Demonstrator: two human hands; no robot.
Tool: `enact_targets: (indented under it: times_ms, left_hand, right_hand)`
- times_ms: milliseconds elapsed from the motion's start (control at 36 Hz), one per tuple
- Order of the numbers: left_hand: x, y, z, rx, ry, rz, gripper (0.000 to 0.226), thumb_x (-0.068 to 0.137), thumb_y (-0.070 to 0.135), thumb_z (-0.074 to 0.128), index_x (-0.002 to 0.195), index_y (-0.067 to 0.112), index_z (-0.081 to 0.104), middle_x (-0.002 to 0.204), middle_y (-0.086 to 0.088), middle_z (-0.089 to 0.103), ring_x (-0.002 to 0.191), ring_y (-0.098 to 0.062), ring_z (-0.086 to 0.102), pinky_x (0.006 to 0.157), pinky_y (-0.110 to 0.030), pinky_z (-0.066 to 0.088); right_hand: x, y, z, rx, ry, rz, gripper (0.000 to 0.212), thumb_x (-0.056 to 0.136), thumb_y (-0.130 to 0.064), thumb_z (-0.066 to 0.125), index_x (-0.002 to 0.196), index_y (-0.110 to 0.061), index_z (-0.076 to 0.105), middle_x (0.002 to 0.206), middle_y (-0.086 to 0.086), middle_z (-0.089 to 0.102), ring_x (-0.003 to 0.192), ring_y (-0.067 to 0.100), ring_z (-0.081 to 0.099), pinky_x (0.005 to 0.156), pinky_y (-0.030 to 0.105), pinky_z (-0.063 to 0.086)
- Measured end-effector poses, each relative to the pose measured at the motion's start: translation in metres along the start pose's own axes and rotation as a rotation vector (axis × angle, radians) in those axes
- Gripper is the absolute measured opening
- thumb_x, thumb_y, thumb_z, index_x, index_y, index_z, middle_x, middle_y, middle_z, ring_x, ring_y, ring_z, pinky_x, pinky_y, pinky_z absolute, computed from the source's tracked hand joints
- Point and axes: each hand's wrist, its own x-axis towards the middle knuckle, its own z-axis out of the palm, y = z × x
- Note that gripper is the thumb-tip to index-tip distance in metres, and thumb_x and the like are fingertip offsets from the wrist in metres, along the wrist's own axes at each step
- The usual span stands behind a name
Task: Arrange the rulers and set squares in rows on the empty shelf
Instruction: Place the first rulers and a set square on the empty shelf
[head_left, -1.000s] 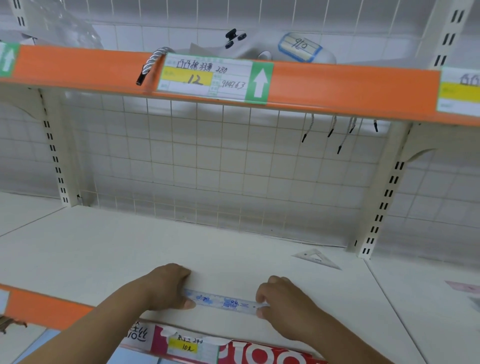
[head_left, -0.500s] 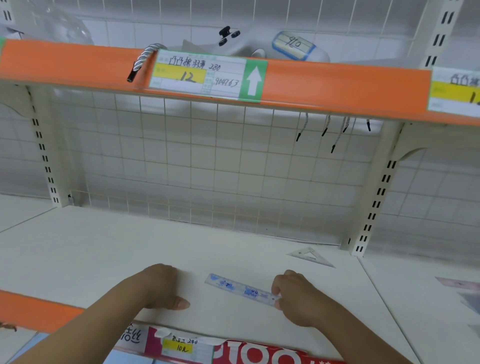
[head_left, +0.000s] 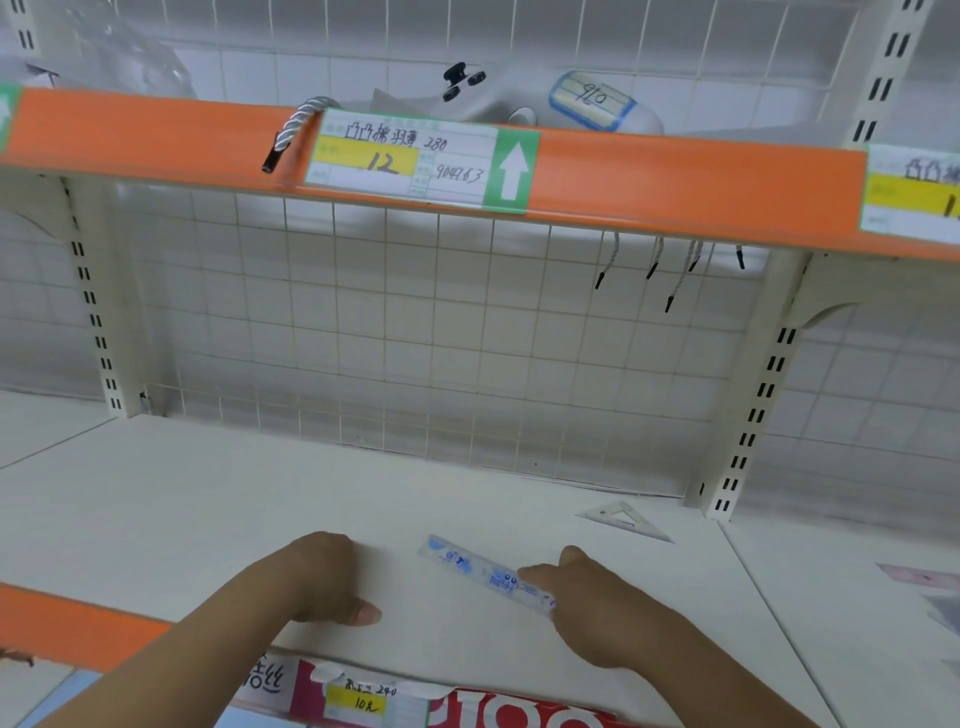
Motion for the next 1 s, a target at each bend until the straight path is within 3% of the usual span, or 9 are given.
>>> enact_targets:
  times_ms: [56, 139, 250, 333, 444, 500, 639, 1000]
  left_hand:
    - [0.000, 0.000, 0.000, -0.004, -0.004, -0.002, 0.064, 0.085, 0.057, 0.060, 0.128, 0.011, 0.051, 0.128, -0.004, 0.055, 0.116, -0.018, 0.053, 0.095, -0.026, 0.043]
    - [-0.001, 0.001, -0.001, -0.004, -0.009, -0.007, 0.062, 0.084, 0.057, 0.061, 0.126, 0.011, 0.053, 0.126, -0.004, 0.057, 0.114, -0.018, 0.055, 0.094, -0.025, 0.044]
    - [0.001, -0.002, 0.000, -0.028, 0.003, -0.008, 0.058, 0.079, 0.057, 0.066, 0.118, 0.015, 0.055, 0.119, -0.001, 0.058, 0.106, -0.018, 0.056, 0.090, -0.027, 0.046]
    - [0.000, 0.003, -0.001, -0.043, 0.016, 0.041, 0.050, 0.078, 0.056, 0.067, 0.109, 0.020, 0.054, 0.107, 0.002, 0.055, 0.097, -0.016, 0.053, 0.081, -0.025, 0.043]
    - [-0.006, 0.027, -0.001, -0.085, -0.011, 0.109, 0.059, 0.080, 0.059, 0.063, 0.122, 0.018, 0.052, 0.120, -0.001, 0.054, 0.110, -0.019, 0.055, 0.095, -0.030, 0.046]
    - [-0.009, 0.038, 0.001, -0.069, -0.027, 0.122, 0.062, 0.080, 0.062, 0.061, 0.123, 0.018, 0.051, 0.122, -0.003, 0.053, 0.112, -0.021, 0.054, 0.096, -0.031, 0.046]
    - [-0.013, 0.047, 0.013, 0.022, -0.053, 0.092, 0.095, 0.078, 0.072, 0.053, 0.146, 0.012, 0.024, 0.147, -0.009, 0.027, 0.138, -0.029, 0.024, 0.113, -0.042, 0.029]
    - [-0.020, 0.046, 0.021, -0.052, -0.015, 0.071, 0.094, 0.080, 0.069, 0.054, 0.149, 0.018, 0.016, 0.158, -0.007, 0.005, 0.147, -0.027, 0.002, 0.113, -0.051, 0.022]
  right_hand:
    - [-0.001, 0.001, -0.002, 0.026, -0.004, -0.031, 0.040, 0.098, -0.019, 0.041, 0.136, -0.030, 0.045, 0.114, 0.004, 0.038, 0.090, 0.018, 0.046, 0.079, 0.030, 0.042]
    - [0.000, 0.003, -0.004, 0.040, -0.009, -0.041, 0.035, 0.095, -0.029, 0.051, 0.130, -0.026, 0.052, 0.107, 0.002, 0.039, 0.092, 0.019, 0.047, 0.082, 0.031, 0.042]
    - [0.001, 0.004, -0.001, 0.012, 0.030, -0.012, 0.029, 0.095, -0.029, 0.050, 0.123, -0.031, 0.054, 0.098, 0.000, 0.036, 0.086, 0.018, 0.045, 0.066, 0.027, 0.037]
    - [0.002, 0.007, 0.000, -0.015, 0.052, 0.015, 0.030, 0.095, -0.029, 0.048, 0.125, -0.028, 0.052, 0.103, 0.000, 0.042, 0.100, 0.019, 0.046, 0.078, 0.032, 0.041]
    - [0.010, 0.011, 0.001, -0.015, 0.083, 0.054, 0.017, 0.092, -0.020, 0.046, 0.106, -0.015, 0.056, 0.104, 0.001, 0.045, 0.104, 0.019, 0.047, 0.086, 0.032, 0.044]
    - [0.015, 0.015, 0.000, 0.000, 0.089, 0.062, 0.023, 0.092, -0.020, 0.049, 0.112, -0.012, 0.058, 0.112, 0.003, 0.050, 0.108, 0.020, 0.049, 0.091, 0.032, 0.045]
    - [0.036, 0.023, -0.007, 0.011, 0.183, 0.108, 0.028, 0.093, -0.025, 0.054, 0.116, -0.012, 0.060, 0.119, 0.007, 0.054, 0.110, 0.022, 0.053, 0.089, 0.031, 0.045]
    - [0.095, 0.015, -0.010, 0.008, 0.291, 0.123, 0.027, 0.093, -0.019, 0.050, 0.119, -0.017, 0.059, 0.121, 0.005, 0.049, 0.117, 0.024, 0.047, 0.094, 0.031, 0.043]
